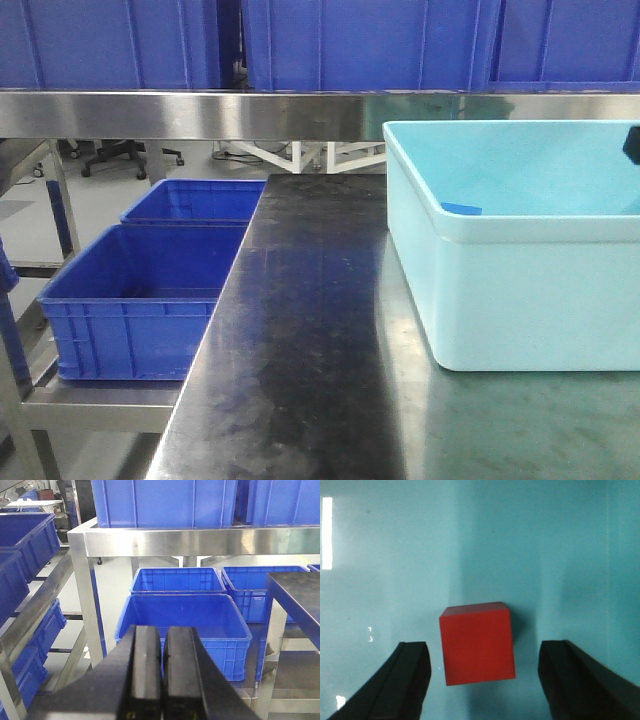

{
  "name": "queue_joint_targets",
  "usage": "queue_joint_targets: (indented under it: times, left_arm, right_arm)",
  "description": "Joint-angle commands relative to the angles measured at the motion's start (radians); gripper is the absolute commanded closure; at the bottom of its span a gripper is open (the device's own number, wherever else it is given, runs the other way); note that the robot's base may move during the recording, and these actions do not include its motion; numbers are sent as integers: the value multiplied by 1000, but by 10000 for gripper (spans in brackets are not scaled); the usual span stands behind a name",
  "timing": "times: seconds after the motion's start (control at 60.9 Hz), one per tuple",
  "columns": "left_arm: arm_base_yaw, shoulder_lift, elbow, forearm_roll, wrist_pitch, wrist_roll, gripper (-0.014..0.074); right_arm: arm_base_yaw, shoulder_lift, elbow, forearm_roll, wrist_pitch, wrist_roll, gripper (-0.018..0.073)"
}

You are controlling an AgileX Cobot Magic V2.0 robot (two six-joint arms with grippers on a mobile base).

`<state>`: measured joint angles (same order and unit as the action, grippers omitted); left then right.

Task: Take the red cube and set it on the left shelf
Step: 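Close the right gripper around the red cube, then lift the red cube out of the tub with the right gripper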

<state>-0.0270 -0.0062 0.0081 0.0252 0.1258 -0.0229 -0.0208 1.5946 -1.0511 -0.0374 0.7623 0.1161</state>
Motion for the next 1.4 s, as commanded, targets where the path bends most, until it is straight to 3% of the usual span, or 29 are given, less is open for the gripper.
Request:
queue_joint_targets:
  times: [0.0,0.641,0.756,0.969,1.38]
  left_arm:
    - [1,-15,25,-1,-86,-2,495]
    - [1,-15,25,-1,-86,-2,495]
    - [1,-15,25,-1,-86,-2,495]
    - [1,-15,25,-1,-86,-2,495]
    - [1,-15,25,-1,-86,-2,495]
  right_arm:
    - [-3,-27,-34,-12,-31,-4,-6]
    - [-3,13,-34,-12,-71,-4,2]
    - [-3,12,-34,-12,-81,-4,90]
    - [-2,-38,-50,-12,-100,-4,522]
    - [34,-330,-93,70,-206,-5,504]
